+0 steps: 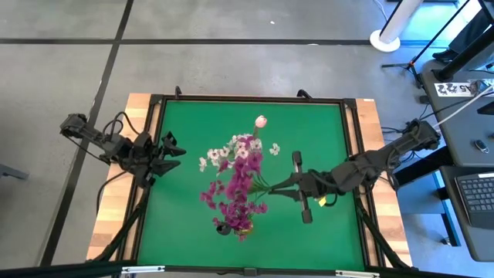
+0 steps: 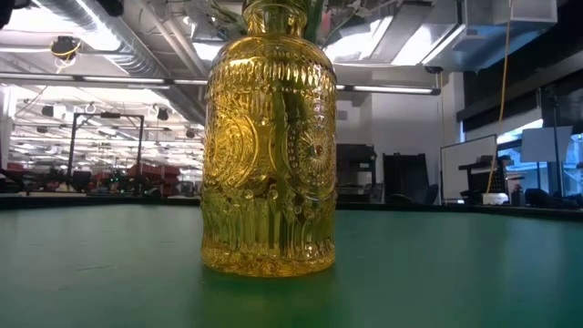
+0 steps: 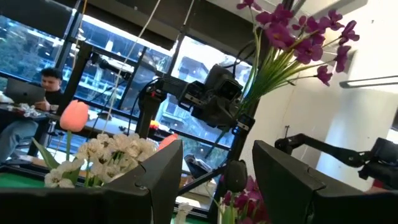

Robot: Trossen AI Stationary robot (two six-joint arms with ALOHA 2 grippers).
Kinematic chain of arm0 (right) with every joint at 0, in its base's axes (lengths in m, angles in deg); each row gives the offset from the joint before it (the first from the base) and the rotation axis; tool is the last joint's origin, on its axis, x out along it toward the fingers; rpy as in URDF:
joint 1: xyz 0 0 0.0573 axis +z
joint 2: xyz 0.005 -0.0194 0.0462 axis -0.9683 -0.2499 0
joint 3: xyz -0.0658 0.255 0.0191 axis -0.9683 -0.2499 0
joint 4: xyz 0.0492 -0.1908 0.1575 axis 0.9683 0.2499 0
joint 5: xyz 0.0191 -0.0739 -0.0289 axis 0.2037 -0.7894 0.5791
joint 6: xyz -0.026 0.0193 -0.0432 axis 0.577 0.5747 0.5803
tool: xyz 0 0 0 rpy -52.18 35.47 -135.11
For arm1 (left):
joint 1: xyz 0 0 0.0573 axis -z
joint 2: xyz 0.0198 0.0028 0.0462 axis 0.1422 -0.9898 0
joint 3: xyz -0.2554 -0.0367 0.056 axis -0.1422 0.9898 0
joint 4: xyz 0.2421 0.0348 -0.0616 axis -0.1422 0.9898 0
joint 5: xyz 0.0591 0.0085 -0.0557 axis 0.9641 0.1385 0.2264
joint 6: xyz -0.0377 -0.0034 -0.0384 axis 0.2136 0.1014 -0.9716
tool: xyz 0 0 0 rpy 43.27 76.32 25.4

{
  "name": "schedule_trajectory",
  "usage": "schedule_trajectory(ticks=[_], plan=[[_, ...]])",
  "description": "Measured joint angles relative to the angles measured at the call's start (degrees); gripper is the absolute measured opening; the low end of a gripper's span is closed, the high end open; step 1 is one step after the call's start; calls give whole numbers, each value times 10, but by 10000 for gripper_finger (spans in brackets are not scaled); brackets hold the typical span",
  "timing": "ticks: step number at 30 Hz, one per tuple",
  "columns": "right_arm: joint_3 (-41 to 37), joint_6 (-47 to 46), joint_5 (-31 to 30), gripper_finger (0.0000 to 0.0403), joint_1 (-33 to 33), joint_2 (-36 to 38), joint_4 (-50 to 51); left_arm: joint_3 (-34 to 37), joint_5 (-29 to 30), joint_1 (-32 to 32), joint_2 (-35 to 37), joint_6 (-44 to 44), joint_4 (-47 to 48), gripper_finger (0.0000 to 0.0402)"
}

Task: Sort flowers into vase by color
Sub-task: Put the violet flowers into the yellow crystal vase

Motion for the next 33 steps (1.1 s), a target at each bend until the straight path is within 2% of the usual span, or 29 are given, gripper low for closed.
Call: schedule_trajectory(ticks=[5,11,15,18,27,33], plan=[[-4,9,8,7,0,-6,-23,0,1,10,0,0,0,189],[-118,10,16,7,-2,14,-165,0,2,11,0,3,1,181],[-201,7,22,7,-3,22,-311,0,2,11,0,3,1,180],[-234,8,32,7,-2,21,-377,0,5,10,-2,3,1,180],[-275,19,10,7,-2,21,-455,0,27,10,-45,2,3,180],[-312,21,10,7,-2,21,-514,0,31,10,-48,1,2,180]])
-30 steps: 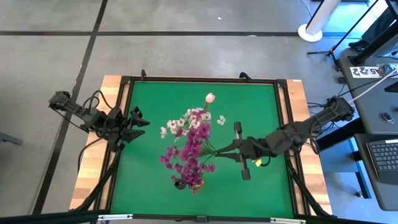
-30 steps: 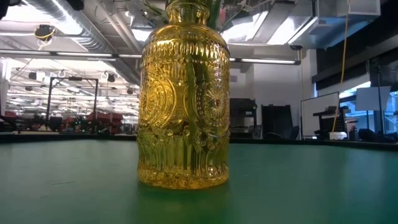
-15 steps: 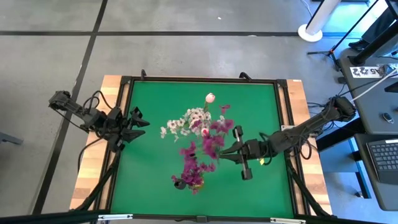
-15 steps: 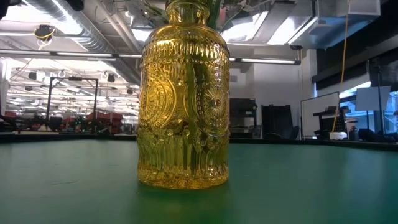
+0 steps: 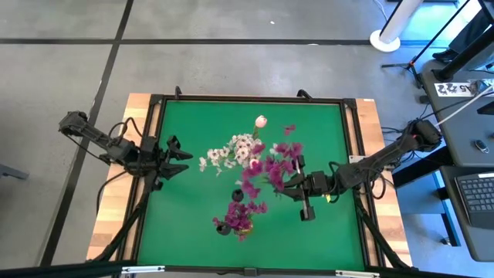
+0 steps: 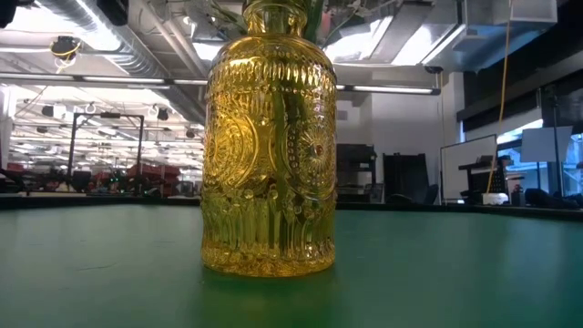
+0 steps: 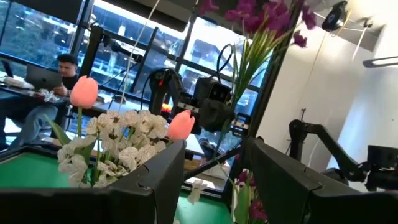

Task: Sort flowers into vase by color
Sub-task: Put the violet flowers into the yellow crystal vase

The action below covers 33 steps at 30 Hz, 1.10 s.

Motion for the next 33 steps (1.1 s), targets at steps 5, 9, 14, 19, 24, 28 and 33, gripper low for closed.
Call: schedule_trajectory(ticks=[5,9,14,19,24,28,33], plan=[[-34,0,1,7,0,-7,-70,0,2,0,-3,0,2,180],[-48,0,8,7,0,-21,-102,0,14,0,-9,0,3,180],[-49,0,12,14,0,-47,-141,0,16,0,-12,-1,4,180],[-49,2,16,8,0,-60,-157,0,16,0,-15,-4,4,180],[-49,1,21,11,0,-61,-159,0,17,9,-15,-9,7,180],[-49,2,37,8,0,-75,-193,-8,22,19,-16,-1,18,180],[-49,2,45,9,0,-110,-228,-50,50,31,-41,-1,74,180]])
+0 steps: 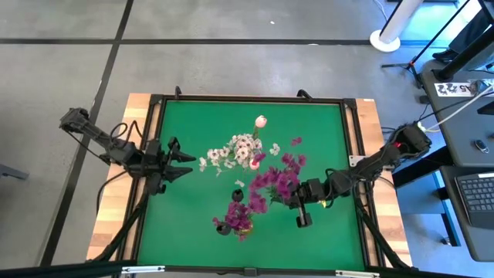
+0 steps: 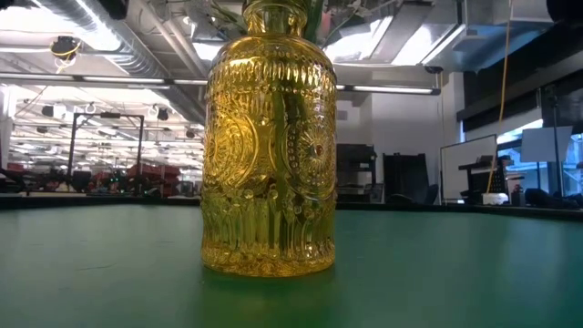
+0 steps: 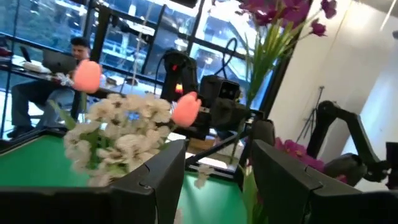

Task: Sort flowers into vase by color
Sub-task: Put the violet flowers into the yellow crystal vase

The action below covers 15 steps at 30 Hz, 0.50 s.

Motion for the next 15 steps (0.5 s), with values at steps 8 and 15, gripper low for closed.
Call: schedule_trajectory(ticks=[8,15], plan=[[0,-1,0,10,0,-29,-42,-84,0,30,-70,26,22,180],[0,2,0,11,0,-29,-63,-167,0,48,-169,59,22,180]])
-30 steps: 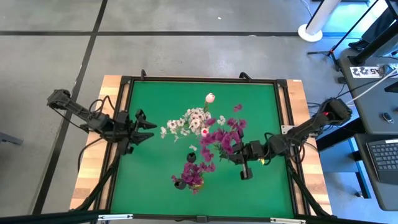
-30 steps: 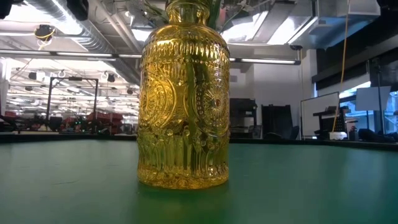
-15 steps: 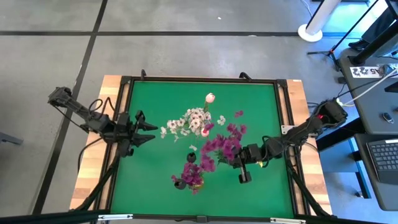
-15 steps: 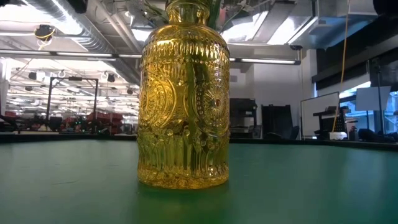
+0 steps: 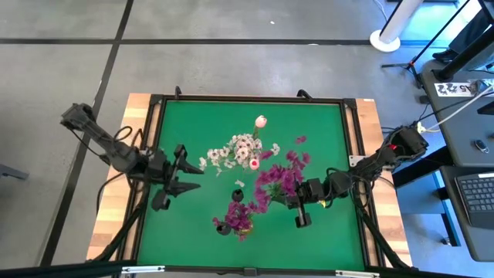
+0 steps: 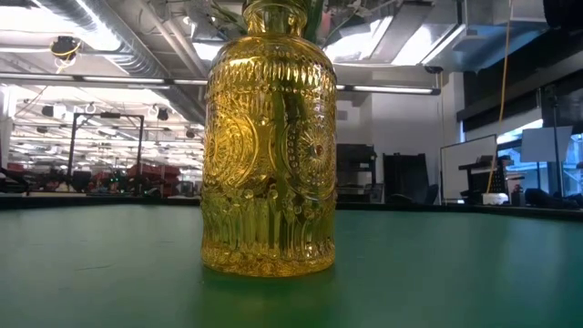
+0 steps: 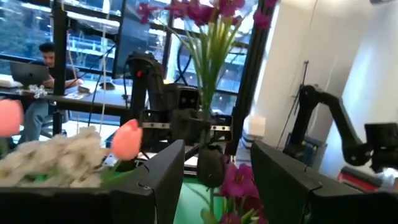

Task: Sort flowers into vase by color
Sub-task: Put the violet flowers into the yellow crystal vase

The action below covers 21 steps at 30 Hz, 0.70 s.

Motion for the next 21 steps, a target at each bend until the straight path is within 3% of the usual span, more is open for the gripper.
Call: schedule_trajectory(ticks=[14,21], plan=[[10,18,0,12,-2,0,-25,-180,5,-16,-195,61,1,219],[48,29,-19,12,-2,0,30,-252,5,-35,-271,84,2,236]])
